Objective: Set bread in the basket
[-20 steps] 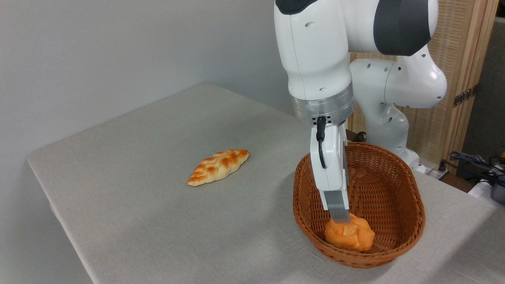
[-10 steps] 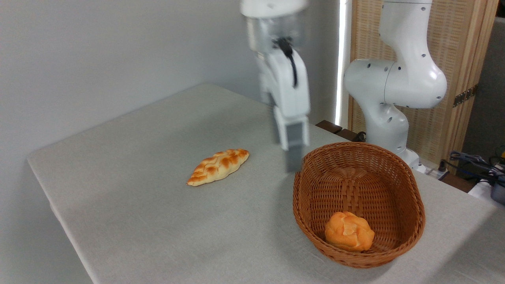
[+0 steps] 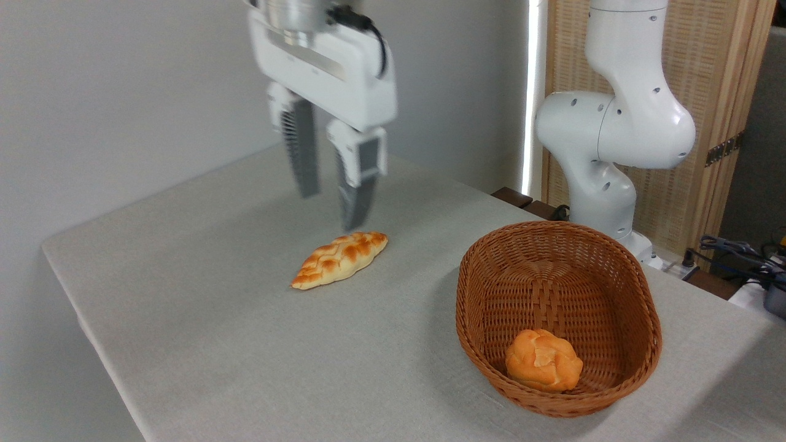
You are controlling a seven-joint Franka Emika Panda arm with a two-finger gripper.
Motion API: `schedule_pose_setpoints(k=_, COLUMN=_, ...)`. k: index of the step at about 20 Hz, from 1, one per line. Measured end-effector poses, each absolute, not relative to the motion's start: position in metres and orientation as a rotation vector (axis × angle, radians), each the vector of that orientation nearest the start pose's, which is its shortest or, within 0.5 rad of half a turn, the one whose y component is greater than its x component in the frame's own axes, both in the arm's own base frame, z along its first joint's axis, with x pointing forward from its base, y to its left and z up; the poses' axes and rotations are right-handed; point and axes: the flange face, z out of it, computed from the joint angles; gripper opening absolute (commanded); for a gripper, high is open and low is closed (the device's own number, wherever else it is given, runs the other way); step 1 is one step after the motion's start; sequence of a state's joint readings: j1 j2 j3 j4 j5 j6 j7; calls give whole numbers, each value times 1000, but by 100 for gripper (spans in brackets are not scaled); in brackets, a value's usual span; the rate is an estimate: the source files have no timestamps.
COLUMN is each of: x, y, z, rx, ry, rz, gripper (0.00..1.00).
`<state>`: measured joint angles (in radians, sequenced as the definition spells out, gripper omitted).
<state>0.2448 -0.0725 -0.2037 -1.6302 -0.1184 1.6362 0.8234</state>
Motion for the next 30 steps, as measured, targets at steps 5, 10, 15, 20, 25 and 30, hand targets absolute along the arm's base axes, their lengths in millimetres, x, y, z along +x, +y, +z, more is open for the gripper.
schedule_pose_setpoints(k=5, x=557, y=-18, z=636, rx=-3005, ry=1166, rz=-161, gripper=100)
schedule_pose_setpoints(k=10, x=556, y=-11, z=633, rx=-2990, ry=1204, rz=-141, gripper=100)
schedule_pose_setpoints(k=15, x=556, y=-13, z=630, rx=-2931, ry=1244, rz=-100, gripper=100)
schedule_pose_setpoints(k=20, x=555, y=-20, z=619, rx=-2910, ry=1265, rz=-55, gripper=100)
schedule_pose_setpoints(k=25, x=551, y=-12, z=611, rx=-2915, ry=1267, rz=-28, gripper=100)
schedule_pose_setpoints(k=30, x=549, y=-12, z=616, rx=-2913, ry=1265, rz=-39, gripper=100)
